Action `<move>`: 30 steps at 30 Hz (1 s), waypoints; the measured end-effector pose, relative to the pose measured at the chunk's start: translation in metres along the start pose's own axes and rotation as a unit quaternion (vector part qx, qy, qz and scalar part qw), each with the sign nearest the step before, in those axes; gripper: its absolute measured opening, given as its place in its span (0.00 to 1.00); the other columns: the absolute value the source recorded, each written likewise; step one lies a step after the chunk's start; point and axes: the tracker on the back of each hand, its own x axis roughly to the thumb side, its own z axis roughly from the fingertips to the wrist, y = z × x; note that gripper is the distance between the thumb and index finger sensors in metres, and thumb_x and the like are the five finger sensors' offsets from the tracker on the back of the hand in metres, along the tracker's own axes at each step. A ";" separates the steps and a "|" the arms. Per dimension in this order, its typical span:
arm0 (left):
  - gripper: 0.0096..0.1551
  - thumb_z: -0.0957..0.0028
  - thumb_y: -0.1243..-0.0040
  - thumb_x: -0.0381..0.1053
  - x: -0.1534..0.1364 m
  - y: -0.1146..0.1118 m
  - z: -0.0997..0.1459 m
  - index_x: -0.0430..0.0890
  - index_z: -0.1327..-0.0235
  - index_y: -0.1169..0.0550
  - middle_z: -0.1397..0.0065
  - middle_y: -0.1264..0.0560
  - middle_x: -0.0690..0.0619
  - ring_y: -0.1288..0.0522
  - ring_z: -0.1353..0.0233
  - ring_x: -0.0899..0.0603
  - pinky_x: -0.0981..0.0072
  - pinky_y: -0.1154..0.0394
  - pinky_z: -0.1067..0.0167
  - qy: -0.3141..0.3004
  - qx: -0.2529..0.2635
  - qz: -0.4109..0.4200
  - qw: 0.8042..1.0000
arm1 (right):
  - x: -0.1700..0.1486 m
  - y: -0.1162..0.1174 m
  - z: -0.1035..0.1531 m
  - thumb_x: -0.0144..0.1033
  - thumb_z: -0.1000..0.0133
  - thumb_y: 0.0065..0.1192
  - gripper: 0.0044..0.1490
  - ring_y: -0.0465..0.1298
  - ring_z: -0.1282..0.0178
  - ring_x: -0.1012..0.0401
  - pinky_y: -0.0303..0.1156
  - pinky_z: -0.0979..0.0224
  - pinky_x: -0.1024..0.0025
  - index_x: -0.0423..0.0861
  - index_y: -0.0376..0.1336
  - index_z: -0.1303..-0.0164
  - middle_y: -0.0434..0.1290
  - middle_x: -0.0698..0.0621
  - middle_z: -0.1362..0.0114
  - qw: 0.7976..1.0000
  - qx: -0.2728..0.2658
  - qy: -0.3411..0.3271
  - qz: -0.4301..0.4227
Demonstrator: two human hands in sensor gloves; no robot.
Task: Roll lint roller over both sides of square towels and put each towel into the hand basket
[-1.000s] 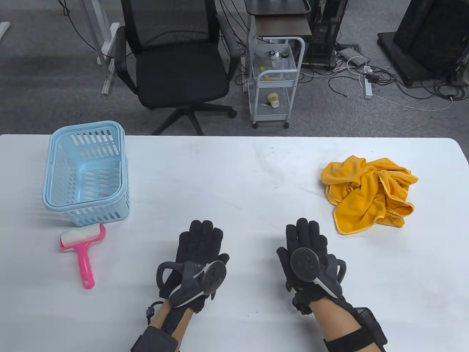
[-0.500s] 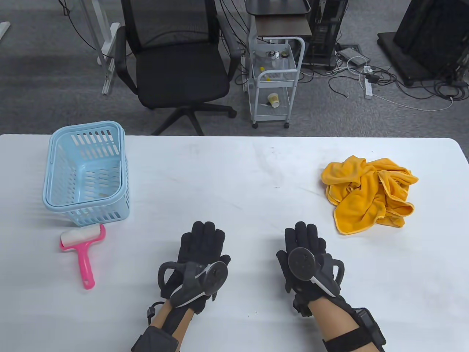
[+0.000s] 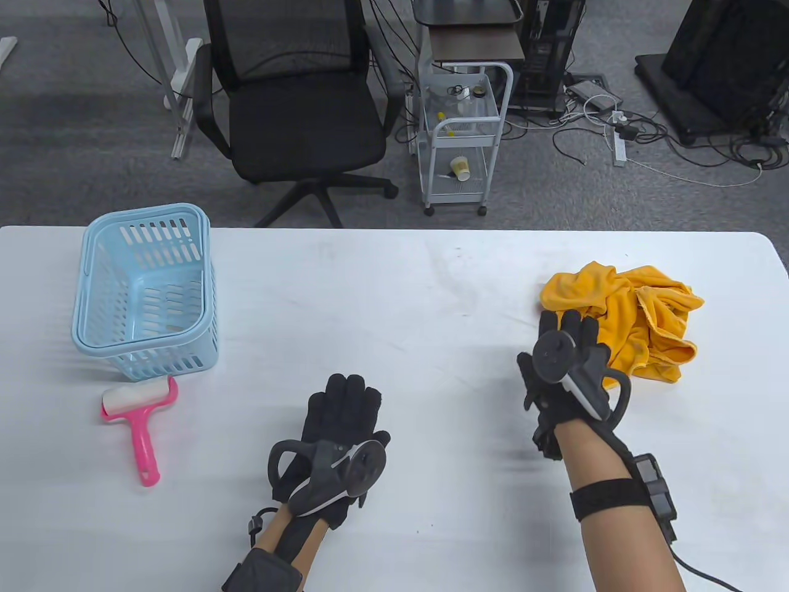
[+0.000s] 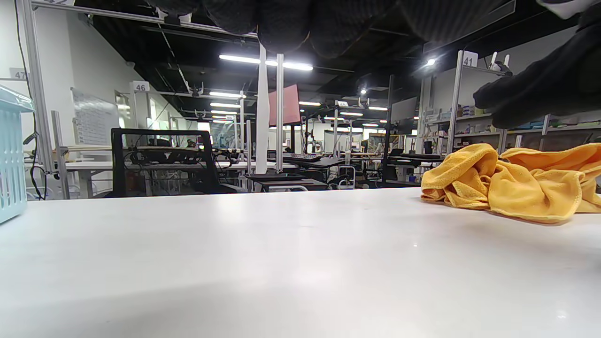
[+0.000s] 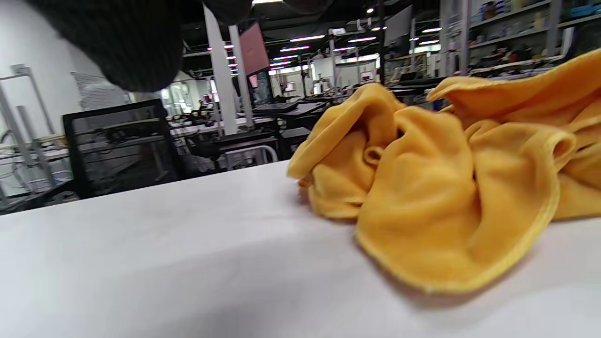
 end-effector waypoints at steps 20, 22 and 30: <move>0.36 0.45 0.54 0.63 -0.005 -0.005 -0.003 0.52 0.24 0.37 0.14 0.45 0.44 0.49 0.16 0.32 0.36 0.47 0.27 0.003 -0.023 0.019 1.000 | -0.053 0.049 -0.107 0.51 0.38 0.55 0.34 0.36 0.14 0.43 0.46 0.19 0.35 0.68 0.50 0.21 0.40 0.47 0.13 0.977 -0.014 0.198 0.076; 0.36 0.45 0.54 0.63 -0.005 -0.005 -0.003 0.52 0.24 0.37 0.14 0.45 0.44 0.49 0.16 0.32 0.36 0.47 0.27 0.003 -0.023 0.019 1.000 | -0.054 0.033 -0.104 0.51 0.38 0.54 0.33 0.38 0.13 0.43 0.47 0.19 0.35 0.68 0.52 0.22 0.42 0.47 0.12 0.980 -0.031 0.189 0.045; 0.36 0.45 0.54 0.63 -0.007 -0.004 -0.003 0.52 0.24 0.37 0.14 0.45 0.44 0.49 0.16 0.31 0.36 0.46 0.27 0.001 -0.019 0.037 0.999 | -0.021 -0.084 -0.062 0.48 0.39 0.56 0.29 0.43 0.13 0.42 0.50 0.20 0.35 0.58 0.64 0.26 0.51 0.44 0.13 0.983 -0.146 0.091 -0.060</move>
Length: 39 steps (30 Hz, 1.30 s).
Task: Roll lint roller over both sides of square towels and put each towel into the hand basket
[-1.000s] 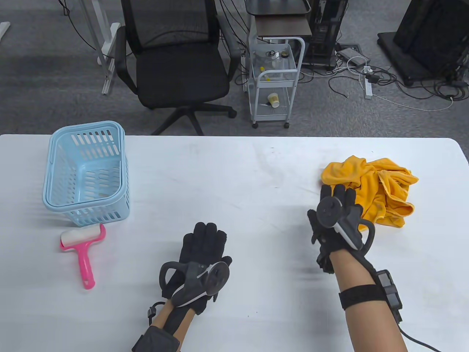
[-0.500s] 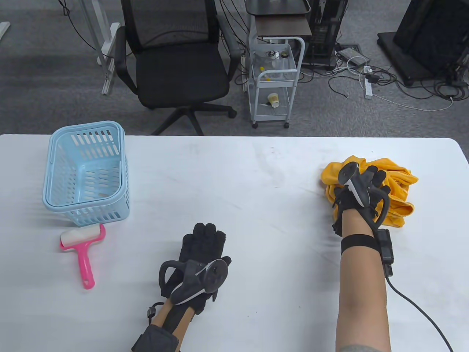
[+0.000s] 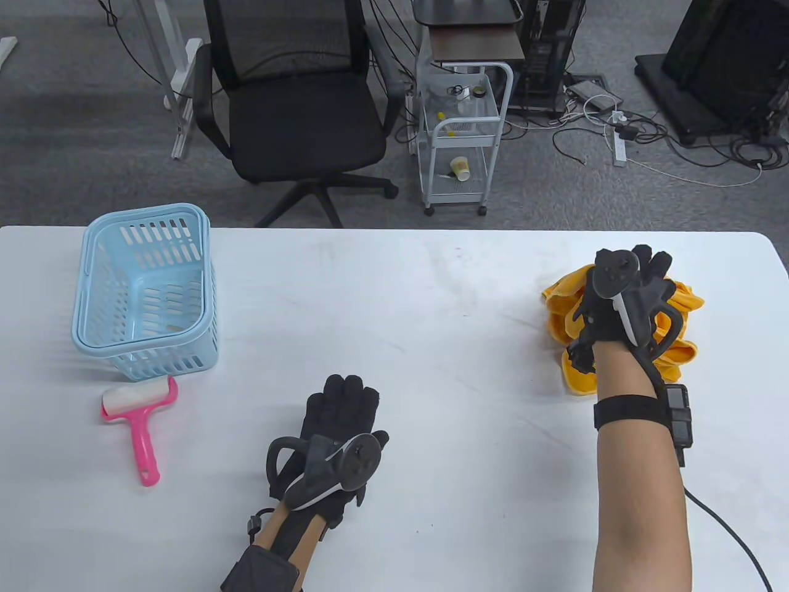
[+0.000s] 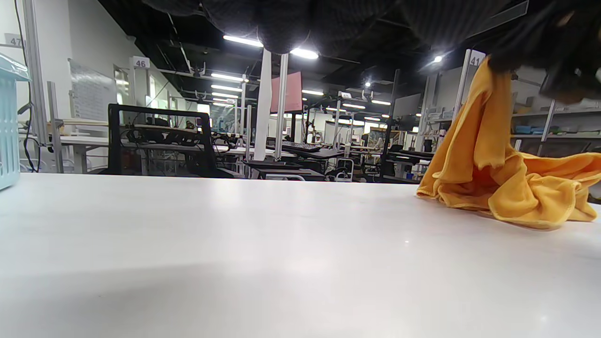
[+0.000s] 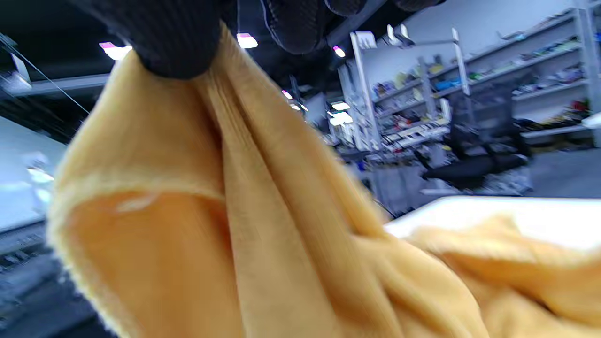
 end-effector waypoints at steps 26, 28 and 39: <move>0.17 0.45 0.38 0.60 -0.022 -0.007 -0.005 0.59 0.45 0.21 0.34 0.19 0.56 0.17 0.36 0.42 0.40 0.26 0.32 -0.015 -0.020 0.276 0.961 | 0.108 0.060 0.218 0.48 0.40 0.60 0.30 0.45 0.17 0.36 0.52 0.25 0.32 0.44 0.67 0.33 0.53 0.36 0.16 0.854 0.355 -0.312 -0.216; 0.17 0.44 0.39 0.59 -0.025 -0.010 -0.007 0.57 0.46 0.20 0.37 0.18 0.55 0.16 0.39 0.42 0.40 0.25 0.34 -0.009 -0.028 0.303 0.952 | 0.101 0.068 0.220 0.49 0.40 0.61 0.32 0.45 0.17 0.35 0.52 0.25 0.32 0.42 0.65 0.31 0.53 0.36 0.16 0.847 0.368 -0.301 -0.235; 0.17 0.42 0.39 0.60 -0.059 -0.011 -0.003 0.53 0.48 0.19 0.42 0.16 0.53 0.13 0.48 0.44 0.43 0.21 0.40 0.087 -0.006 0.403 0.911 | 0.097 0.030 0.260 0.61 0.49 0.70 0.37 0.54 0.18 0.36 0.58 0.26 0.32 0.46 0.70 0.39 0.61 0.38 0.19 0.886 0.168 -0.392 -0.182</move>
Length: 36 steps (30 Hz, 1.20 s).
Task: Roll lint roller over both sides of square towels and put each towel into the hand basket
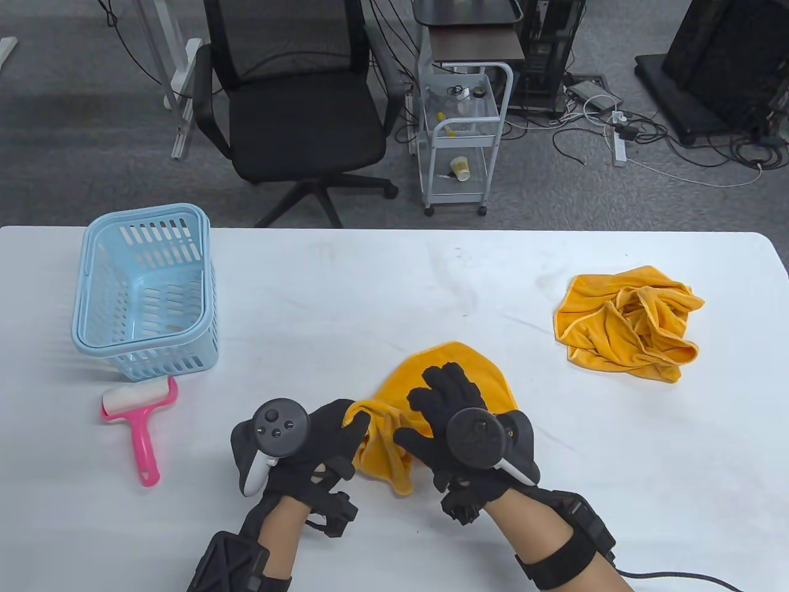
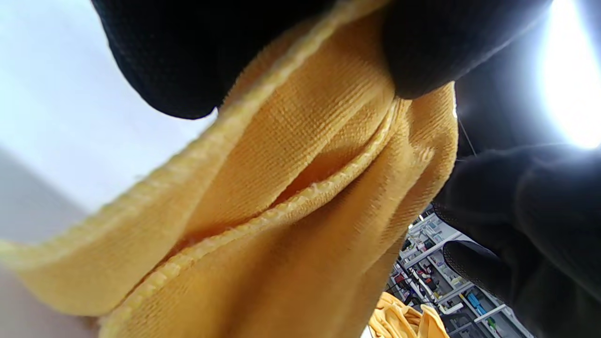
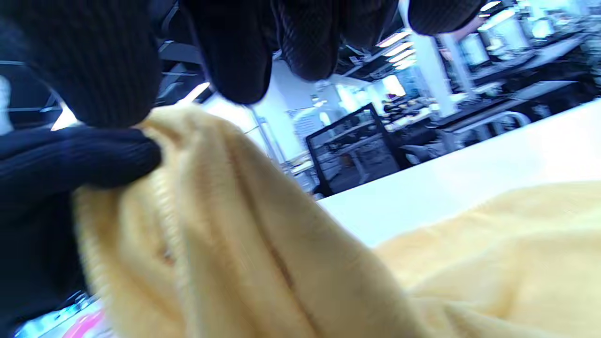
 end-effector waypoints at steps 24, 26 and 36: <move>0.20 0.50 0.30 0.59 0.019 0.005 0.009 0.55 0.47 0.19 0.39 0.17 0.52 0.13 0.50 0.44 0.43 0.21 0.41 -0.074 0.029 -0.119 0.990 | -0.046 0.013 -0.008 0.45 0.41 0.63 0.26 0.57 0.17 0.39 0.58 0.24 0.34 0.50 0.70 0.33 0.64 0.42 0.19 0.995 -0.010 0.088 0.049; 0.20 0.51 0.28 0.57 0.027 0.008 0.015 0.56 0.47 0.19 0.38 0.18 0.52 0.13 0.50 0.45 0.43 0.21 0.41 -0.076 0.091 -0.235 0.965 | -0.053 -0.010 -0.009 0.42 0.41 0.64 0.25 0.62 0.19 0.39 0.62 0.26 0.34 0.50 0.70 0.34 0.68 0.42 0.22 0.992 -0.054 0.101 0.049; 0.23 0.49 0.29 0.52 0.037 0.010 0.014 0.58 0.41 0.23 0.39 0.17 0.54 0.12 0.51 0.46 0.44 0.20 0.41 -0.043 0.139 -0.372 0.917 | -0.043 -0.135 0.008 0.36 0.43 0.70 0.24 0.77 0.34 0.45 0.68 0.29 0.38 0.51 0.71 0.35 0.80 0.47 0.40 0.972 -0.125 0.070 0.187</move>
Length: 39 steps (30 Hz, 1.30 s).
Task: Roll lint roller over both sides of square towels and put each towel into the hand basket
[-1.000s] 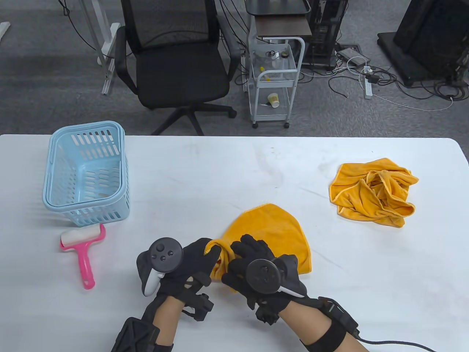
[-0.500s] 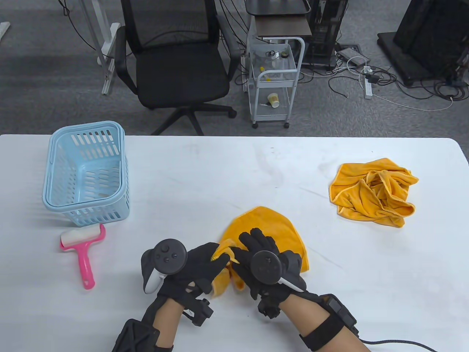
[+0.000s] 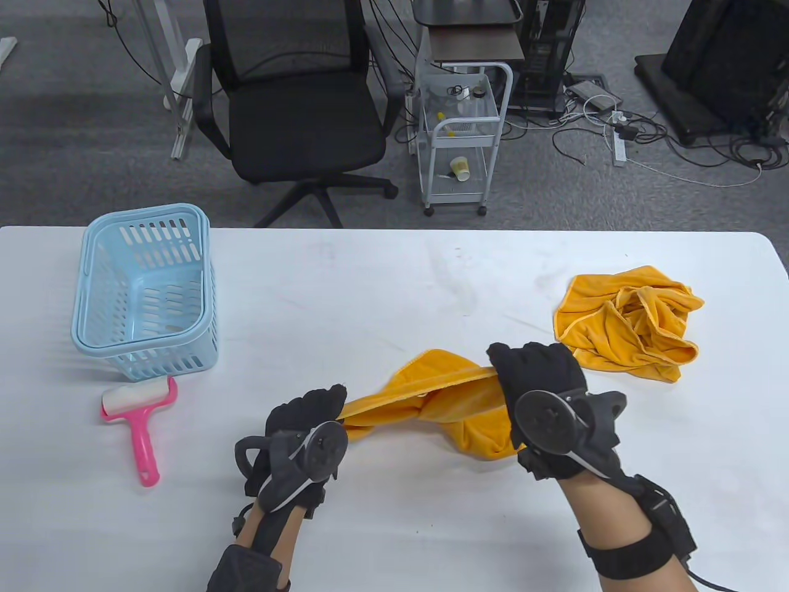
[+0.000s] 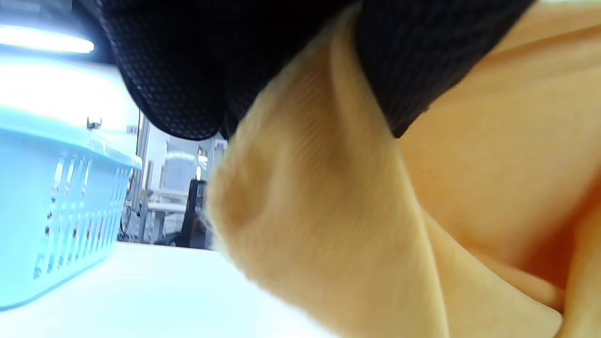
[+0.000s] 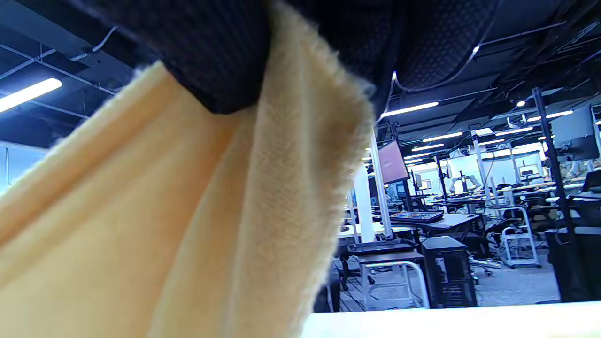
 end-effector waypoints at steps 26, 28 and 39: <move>0.22 0.47 0.34 0.54 -0.041 0.194 -0.094 0.60 0.39 0.20 0.37 0.14 0.57 0.13 0.42 0.44 0.40 0.23 0.35 -0.051 0.020 0.010 0.998 | -0.082 -0.061 -0.101 0.35 0.44 0.72 0.25 0.73 0.30 0.45 0.64 0.25 0.35 0.52 0.71 0.34 0.77 0.49 0.37 0.981 0.115 0.060 -0.146; 0.22 0.47 0.35 0.55 -0.046 0.185 -0.116 0.62 0.39 0.21 0.34 0.16 0.57 0.14 0.38 0.43 0.39 0.25 0.33 -0.024 0.034 -0.012 0.999 | -0.078 -0.045 -0.126 0.33 0.44 0.71 0.25 0.72 0.29 0.45 0.63 0.24 0.36 0.52 0.71 0.35 0.76 0.49 0.36 0.981 0.097 0.096 -0.137; 0.22 0.46 0.37 0.58 -0.040 0.218 -0.084 0.70 0.38 0.27 0.20 0.28 0.64 0.31 0.16 0.44 0.35 0.38 0.20 -0.099 0.195 -0.086 0.972 | -0.062 -0.089 -0.106 0.37 0.44 0.72 0.24 0.70 0.25 0.50 0.60 0.19 0.38 0.57 0.69 0.36 0.74 0.54 0.33 0.983 -0.173 -0.003 -0.065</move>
